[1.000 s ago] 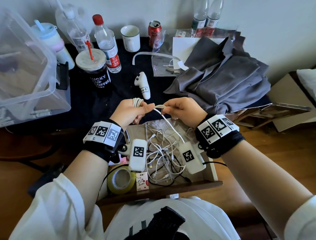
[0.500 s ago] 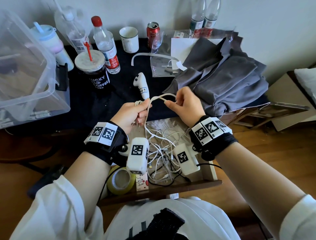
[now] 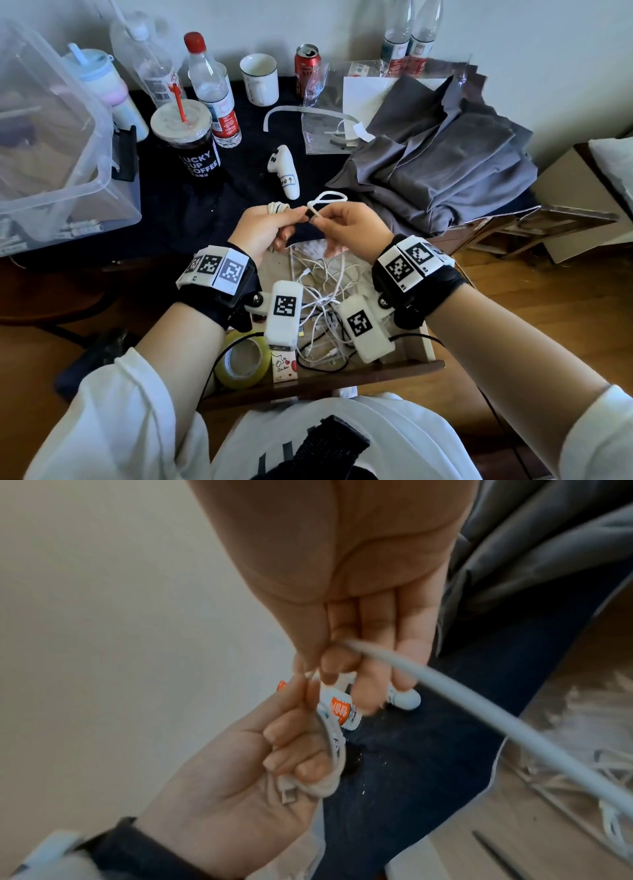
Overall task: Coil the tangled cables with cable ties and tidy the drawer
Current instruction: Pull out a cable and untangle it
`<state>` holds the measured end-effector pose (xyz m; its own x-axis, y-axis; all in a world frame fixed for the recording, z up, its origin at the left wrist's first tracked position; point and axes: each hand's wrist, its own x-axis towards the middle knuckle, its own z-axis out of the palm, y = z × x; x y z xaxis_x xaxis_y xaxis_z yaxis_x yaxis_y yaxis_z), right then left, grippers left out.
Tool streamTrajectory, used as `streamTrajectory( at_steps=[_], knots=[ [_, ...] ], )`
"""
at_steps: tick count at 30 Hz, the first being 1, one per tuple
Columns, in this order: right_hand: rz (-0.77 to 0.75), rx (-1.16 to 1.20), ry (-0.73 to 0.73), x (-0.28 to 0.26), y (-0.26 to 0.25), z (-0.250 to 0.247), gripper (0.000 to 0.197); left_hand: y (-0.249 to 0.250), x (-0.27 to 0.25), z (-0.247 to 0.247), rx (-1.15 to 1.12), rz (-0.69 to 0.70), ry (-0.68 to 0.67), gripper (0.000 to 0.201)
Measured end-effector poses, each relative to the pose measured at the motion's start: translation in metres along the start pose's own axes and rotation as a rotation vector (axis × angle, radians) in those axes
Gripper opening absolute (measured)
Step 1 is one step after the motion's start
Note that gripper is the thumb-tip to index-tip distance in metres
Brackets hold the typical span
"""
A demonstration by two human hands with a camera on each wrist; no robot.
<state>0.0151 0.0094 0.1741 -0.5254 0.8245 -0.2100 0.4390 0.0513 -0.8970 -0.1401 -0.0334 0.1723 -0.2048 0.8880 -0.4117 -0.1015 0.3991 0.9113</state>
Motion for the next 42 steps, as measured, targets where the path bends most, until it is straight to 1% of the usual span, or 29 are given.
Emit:
streamTrajectory(
  at_steps=[2,3,6,8,11,14,16,19,21,22,25,27,29,32,33,34,35,37,40,42],
  knots=[
    [-0.030,-0.114,0.161,0.001,0.000,-0.010,0.013,-0.001,0.000,-0.006,0.045,-0.001,-0.005,0.014],
    [-0.051,-0.173,0.219,0.001,-0.001,-0.015,0.011,-0.001,0.000,-0.009,0.076,-0.003,-0.032,0.015],
    [-0.090,-0.269,0.301,0.003,-0.001,-0.028,0.008,0.003,-0.002,-0.014,0.164,0.003,-0.187,0.015],
    [-0.097,-0.283,0.287,0.005,0.001,-0.031,0.008,0.009,-0.004,-0.013,0.180,0.028,-0.283,0.017],
    [-0.116,-0.251,0.145,0.004,0.002,-0.027,0.007,0.015,-0.007,-0.011,0.081,0.068,-0.328,0.020],
    [-0.135,-0.191,0.026,0.001,0.007,-0.018,0.009,0.017,-0.008,-0.008,-0.055,0.101,-0.300,0.023],
    [-0.158,-0.135,-0.036,-0.002,0.008,-0.012,0.009,0.015,-0.007,-0.006,-0.088,0.115,-0.230,0.022],
    [-0.206,-0.054,-0.127,-0.004,0.007,-0.007,0.014,0.010,-0.005,-0.004,-0.064,0.132,-0.113,0.019],
    [-0.236,-0.008,-0.145,-0.006,0.005,-0.005,0.020,0.007,-0.003,-0.005,-0.002,0.131,-0.065,0.017],
    [-0.259,0.010,-0.137,-0.007,0.003,-0.005,0.020,0.006,-0.002,-0.005,0.023,0.126,-0.048,0.017],
    [-0.292,0.105,-0.070,-0.009,-0.003,-0.008,0.007,0.003,-0.003,-0.008,0.086,0.109,-0.028,0.018],
    [-0.309,0.112,0.013,-0.008,-0.005,-0.013,0.012,0.004,-0.005,-0.011,0.152,0.108,-0.040,0.017],
    [-0.297,0.041,0.118,-0.003,-0.002,-0.020,0.014,0.005,-0.007,-0.014,0.219,0.092,-0.071,0.018],
    [-0.182,-0.105,0.265,0.003,0.006,-0.030,0.018,0.008,-0.010,-0.018,0.235,0.061,-0.145,0.034],
    [-0.134,-0.143,0.294,0.005,0.009,-0.032,0.017,0.009,-0.011,-0.019,0.234,0.053,-0.162,0.032],
    [-0.092,-0.164,0.312,0.006,0.013,-0.033,0.017,0.010,-0.012,-0.019,0.229,0.051,-0.172,0.027],
    [-0.064,-0.168,0.321,0.007,0.015,-0.031,0.016,0.011,-0.013,-0.019,0.221,0.052,-0.173,0.021],
    [-0.050,-0.152,0.309,0.006,0.017,-0.024,0.013,0.011,-0.013,-0.016,0.200,0.062,-0.160,0.017],
    [-0.079,-0.169,0.230,0.003,0.011,-0.012,0.017,0.009,-0.013,-0.008,0.160,0.075,-0.127,0.018],
    [-0.109,-0.103,0.197,0.002,0.006,-0.004,0.020,0.007,-0.013,-0.001,0.127,0.085,-0.095,0.022]
  ],
)
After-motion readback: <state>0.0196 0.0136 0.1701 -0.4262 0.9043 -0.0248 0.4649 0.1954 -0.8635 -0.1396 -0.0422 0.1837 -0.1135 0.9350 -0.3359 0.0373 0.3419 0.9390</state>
